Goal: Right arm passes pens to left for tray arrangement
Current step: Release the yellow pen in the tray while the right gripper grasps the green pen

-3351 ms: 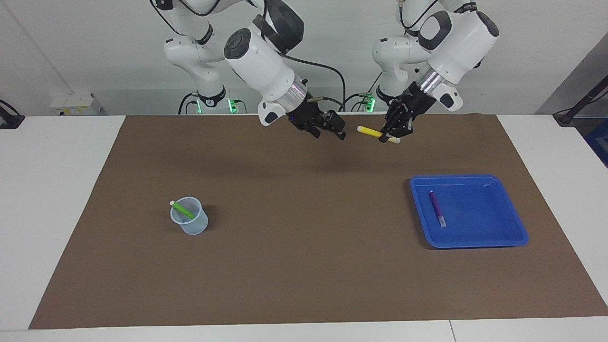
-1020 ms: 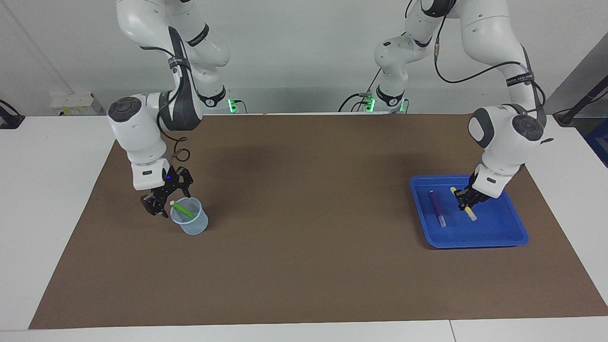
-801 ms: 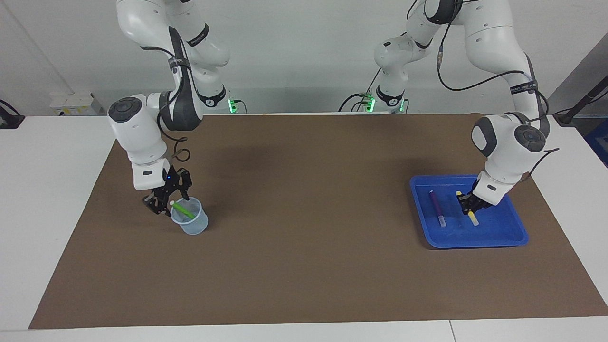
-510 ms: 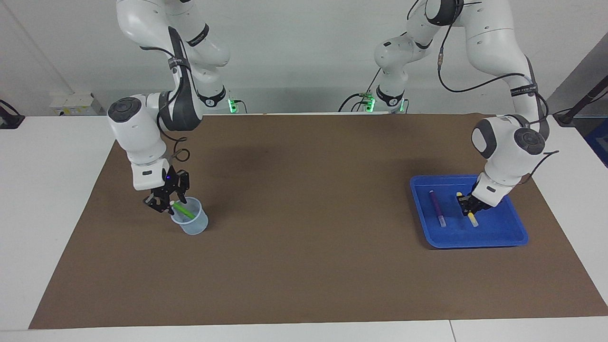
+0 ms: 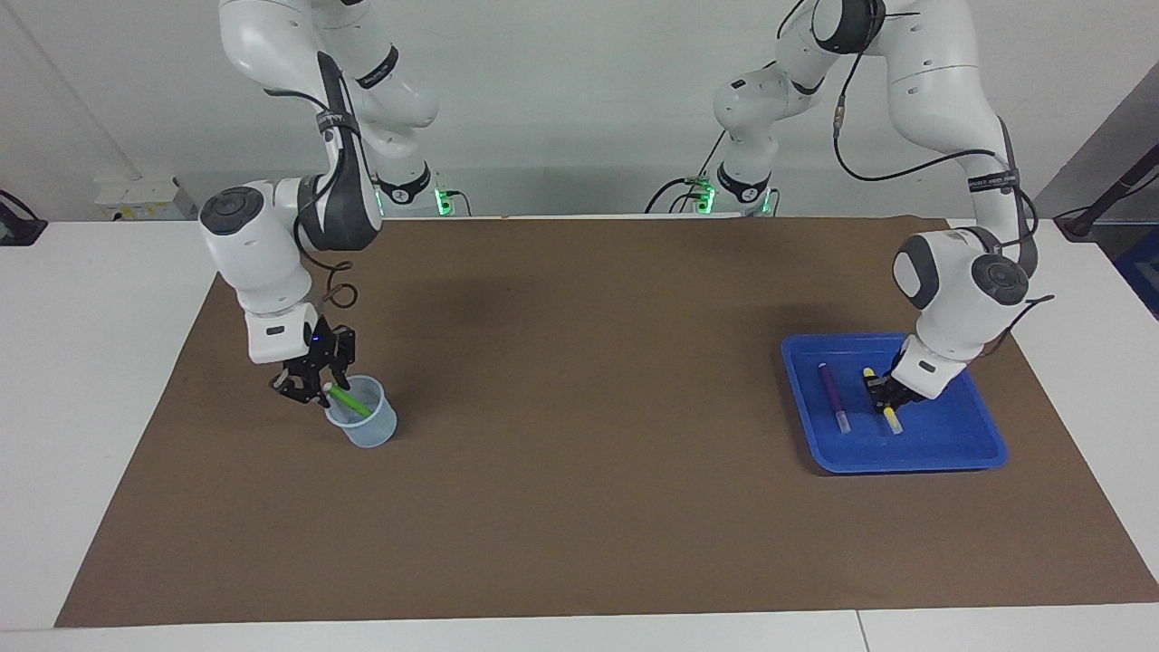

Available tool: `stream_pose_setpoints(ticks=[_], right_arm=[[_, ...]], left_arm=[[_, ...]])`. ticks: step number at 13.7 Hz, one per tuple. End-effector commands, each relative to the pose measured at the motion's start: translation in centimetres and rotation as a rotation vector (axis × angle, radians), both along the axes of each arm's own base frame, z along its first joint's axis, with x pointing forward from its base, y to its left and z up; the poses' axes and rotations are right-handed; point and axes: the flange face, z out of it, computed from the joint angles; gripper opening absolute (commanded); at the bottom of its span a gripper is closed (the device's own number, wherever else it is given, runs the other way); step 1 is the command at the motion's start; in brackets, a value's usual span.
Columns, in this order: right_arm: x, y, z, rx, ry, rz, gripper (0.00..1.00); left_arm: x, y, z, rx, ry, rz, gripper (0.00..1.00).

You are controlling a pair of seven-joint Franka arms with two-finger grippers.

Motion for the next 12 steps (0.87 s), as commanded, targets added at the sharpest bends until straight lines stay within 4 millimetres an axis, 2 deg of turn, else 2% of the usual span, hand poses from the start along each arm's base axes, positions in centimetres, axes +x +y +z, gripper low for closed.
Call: stream_pose_setpoints(ticks=[1, 2, 5, 9, 12], right_arm=[[-0.2, -0.9, -0.9, -0.012, -0.004, 0.020, 0.33], [-0.2, -0.8, -0.9, -0.012, -0.004, 0.018, 0.27], [-0.1, -0.5, -0.7, -0.006, 0.000, 0.013, 0.00], [0.0, 0.5, -0.1, 0.005, 0.012, -0.024, 0.00], [0.6, 3.6, 2.5, 0.002, 0.015, 0.012, 0.00]], left_arm=[[-0.4, 0.2, -0.3, 0.005, -0.016, 0.003, 0.36], [-0.6, 0.1, -0.5, 0.004, -0.011, 0.002, 0.52], [-0.6, 0.1, -0.4, 0.004, -0.017, 0.002, 0.53], [-0.4, 0.3, -0.1, 0.005, -0.020, 0.005, 0.57], [-0.2, 1.0, 0.3, 0.001, -0.023, 0.020, 0.64]])
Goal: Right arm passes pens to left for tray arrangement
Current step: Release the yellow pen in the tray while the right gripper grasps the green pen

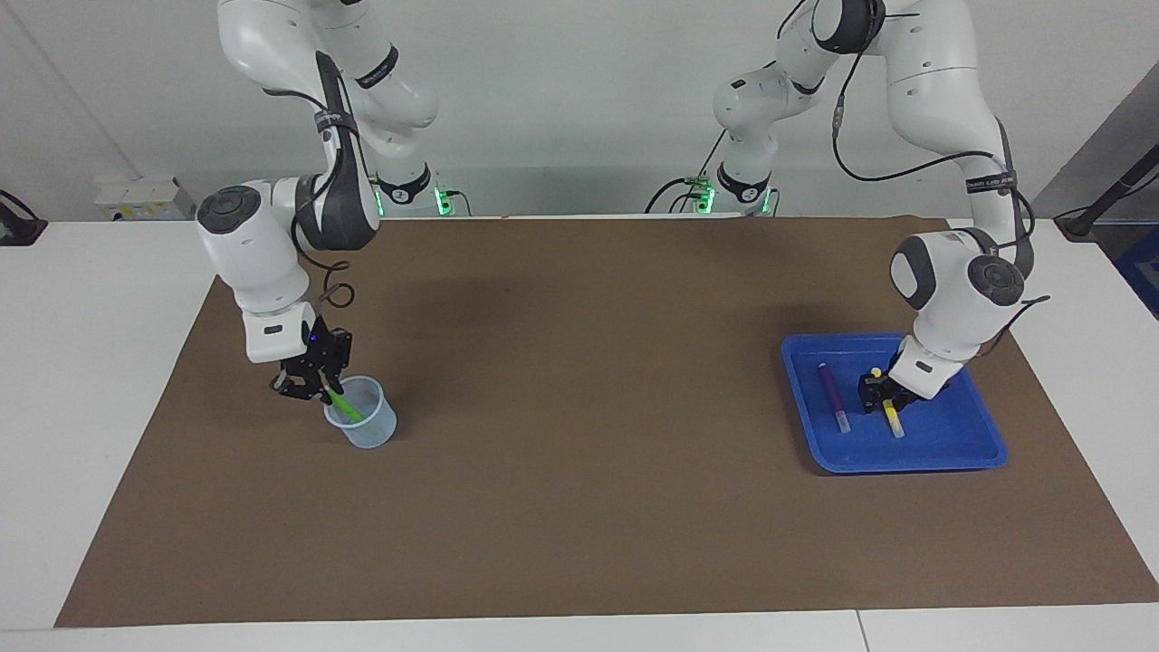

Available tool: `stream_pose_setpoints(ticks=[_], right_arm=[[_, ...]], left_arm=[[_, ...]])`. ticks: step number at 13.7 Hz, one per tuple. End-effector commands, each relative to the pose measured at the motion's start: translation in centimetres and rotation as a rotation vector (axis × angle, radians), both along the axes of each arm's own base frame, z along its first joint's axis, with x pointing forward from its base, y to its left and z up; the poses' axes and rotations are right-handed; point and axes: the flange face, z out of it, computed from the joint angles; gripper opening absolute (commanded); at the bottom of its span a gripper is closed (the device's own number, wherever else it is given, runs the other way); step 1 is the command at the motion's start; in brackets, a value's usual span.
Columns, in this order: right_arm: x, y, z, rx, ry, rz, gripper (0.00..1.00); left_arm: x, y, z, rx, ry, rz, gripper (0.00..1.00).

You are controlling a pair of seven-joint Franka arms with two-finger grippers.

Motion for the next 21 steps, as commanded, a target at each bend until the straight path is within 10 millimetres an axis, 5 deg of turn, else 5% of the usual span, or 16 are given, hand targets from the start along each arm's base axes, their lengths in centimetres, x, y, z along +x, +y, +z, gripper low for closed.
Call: stream_pose_setpoints(ticks=[1, 3, 8, 15, 17, 21], right_arm=[[0.6, 3.0, 2.7, 0.002, 0.022, -0.004, 0.00], [0.9, 4.6, 4.3, 0.002, 0.046, -0.012, 0.00], [0.9, 4.6, 4.3, 0.001, 0.047, -0.013, 0.00], [1.3, 4.9, 4.8, -0.006, 0.024, -0.006, 0.00], [1.1, 6.4, 4.7, -0.002, 0.028, -0.007, 0.00], [1.1, 5.8, 4.9, -0.004, 0.035, -0.013, 0.00]], left_arm=[[-0.1, 1.1, 0.7, 0.002, -0.017, 0.019, 0.64], [-0.2, 1.1, 1.3, 0.006, -0.022, 0.018, 0.72], [-0.3, 0.5, 4.2, 0.025, -0.070, -0.007, 0.98], [-0.1, -0.2, 7.3, 0.038, -0.124, -0.005, 0.98], [-0.1, -1.2, 8.8, 0.040, -0.145, 0.005, 0.98], [-0.6, -3.6, 12.0, 0.039, -0.176, 0.106, 0.98]])
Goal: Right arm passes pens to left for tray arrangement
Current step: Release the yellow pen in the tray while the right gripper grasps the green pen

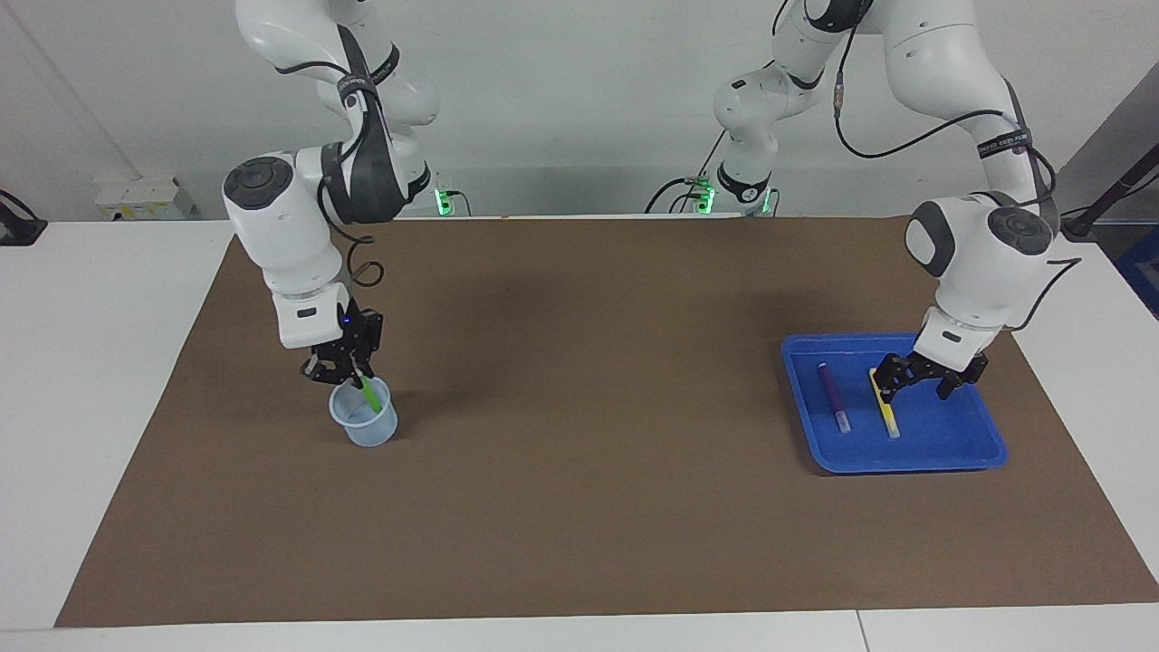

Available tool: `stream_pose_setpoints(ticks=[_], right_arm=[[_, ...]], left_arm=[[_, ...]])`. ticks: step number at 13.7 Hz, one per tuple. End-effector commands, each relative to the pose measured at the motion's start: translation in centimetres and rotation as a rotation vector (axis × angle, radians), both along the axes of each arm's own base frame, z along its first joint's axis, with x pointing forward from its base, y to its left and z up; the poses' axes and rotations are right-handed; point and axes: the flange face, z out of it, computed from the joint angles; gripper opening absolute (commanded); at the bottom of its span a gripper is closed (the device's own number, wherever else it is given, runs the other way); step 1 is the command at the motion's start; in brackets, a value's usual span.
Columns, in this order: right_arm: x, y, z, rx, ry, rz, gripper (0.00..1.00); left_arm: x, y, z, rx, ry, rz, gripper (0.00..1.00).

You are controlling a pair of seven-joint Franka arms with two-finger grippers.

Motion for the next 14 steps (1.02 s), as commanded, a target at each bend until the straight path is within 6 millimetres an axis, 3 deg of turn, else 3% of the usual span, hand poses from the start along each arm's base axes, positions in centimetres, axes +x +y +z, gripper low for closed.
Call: stream_pose_setpoints(ticks=[1, 3, 7, 9, 10, 11, 14], right_arm=[[0.2, -0.1, 0.6, -0.011, 0.004, -0.015, 0.00], [-0.7, -0.2, 1.8, -0.028, 0.032, -0.016, 0.00], [-0.7, -0.1, 8.0, -0.047, 0.042, -0.016, 0.00], [-0.8, 0.3, 10.6, -0.043, 0.053, -0.023, 0.00], [-0.8, 0.5, 11.1, -0.029, 0.051, -0.027, 0.00], [-0.8, 1.1, 11.0, -0.010, 0.052, -0.062, 0.00], [-1.7, 6.8, 10.9, 0.031, 0.054, -0.166, 0.00]], left_arm=[[-1.1, -1.1, 2.7, -0.002, -0.003, 0.103, 0.98], [-2.0, -2.1, 4.5, -0.084, 0.037, 0.241, 0.98], [-4.6, -2.2, 9.4, -0.253, 0.151, 0.415, 0.98], [-5.3, -2.2, 9.7, -0.255, 0.166, 0.502, 0.98], [-5.7, -2.9, 9.7, -0.259, 0.195, 0.565, 0.98], [-5.9, -4.0, 9.9, -0.286, 0.223, 0.669, 0.98], [-6.0, -7.1, 10.8, -0.404, 0.264, 0.954, 0.98]])
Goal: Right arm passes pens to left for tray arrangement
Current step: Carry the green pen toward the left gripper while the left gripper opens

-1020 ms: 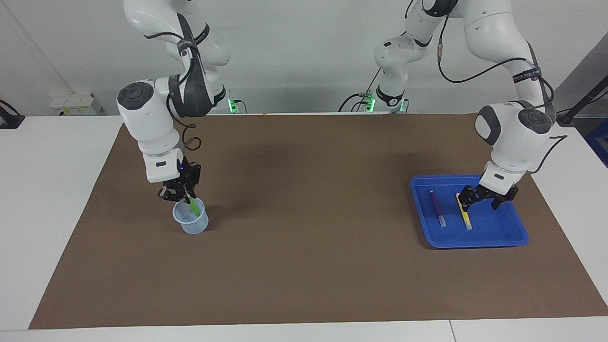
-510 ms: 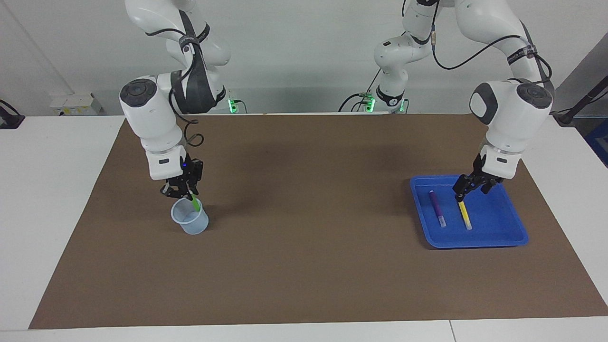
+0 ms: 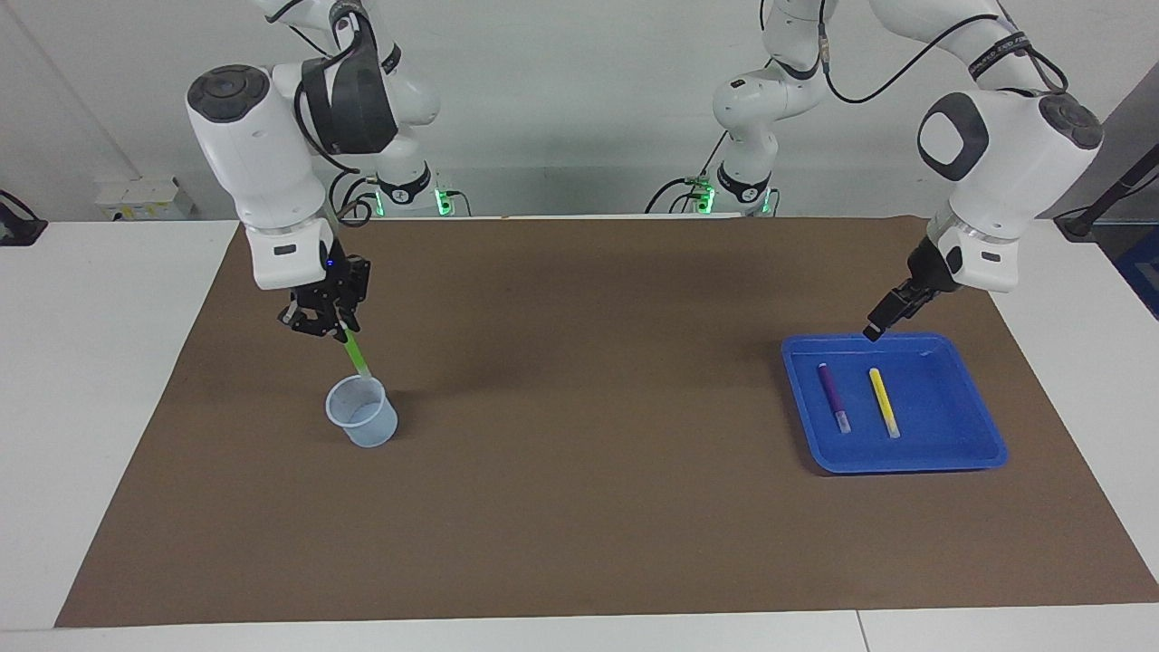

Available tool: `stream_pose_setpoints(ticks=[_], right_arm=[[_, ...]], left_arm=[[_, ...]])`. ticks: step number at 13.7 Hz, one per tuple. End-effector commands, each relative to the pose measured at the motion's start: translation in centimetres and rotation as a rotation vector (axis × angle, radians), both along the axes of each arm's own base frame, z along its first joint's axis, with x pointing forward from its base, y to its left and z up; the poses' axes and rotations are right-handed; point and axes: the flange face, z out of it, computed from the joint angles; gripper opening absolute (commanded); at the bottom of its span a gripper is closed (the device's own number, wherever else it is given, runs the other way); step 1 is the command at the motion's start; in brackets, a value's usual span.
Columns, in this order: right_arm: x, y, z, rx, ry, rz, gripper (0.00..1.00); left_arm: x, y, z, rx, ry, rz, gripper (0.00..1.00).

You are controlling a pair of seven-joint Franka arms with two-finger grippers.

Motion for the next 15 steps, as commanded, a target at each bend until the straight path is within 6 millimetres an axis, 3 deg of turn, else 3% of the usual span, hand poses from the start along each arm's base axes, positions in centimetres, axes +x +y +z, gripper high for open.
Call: stream_pose_setpoints(ticks=[1, 5, 8, 10, 15], right_arm=[[-1.0, 6.2, -0.1, 0.052, 0.020, -0.119, 0.00], [-4.4, 15.7, 0.2, 0.168, 0.098, -0.435, 0.00], [-5.8, 20.3, -0.7, 0.287, 0.185, -0.654, 0.00], [-6.6, 22.5, -1.4, 0.341, 0.271, -0.830, 0.00], [-8.0, 27.0, 0.1, 0.522, 0.446, -1.159, 0.00]], left_arm=[[-0.6, -2.2, 0.8, -0.088, 0.065, 0.224, 0.98], [-0.7, -4.3, 2.0, -0.402, 0.196, 0.491, 0.97], [-0.6, -4.6, 2.7, -0.521, 0.282, 0.639, 0.97], [-0.6, -4.8, 2.7, -0.545, 0.317, 0.684, 0.97], [-2.6, -8.0, 1.7, -0.509, 0.367, 0.639, 0.98]])
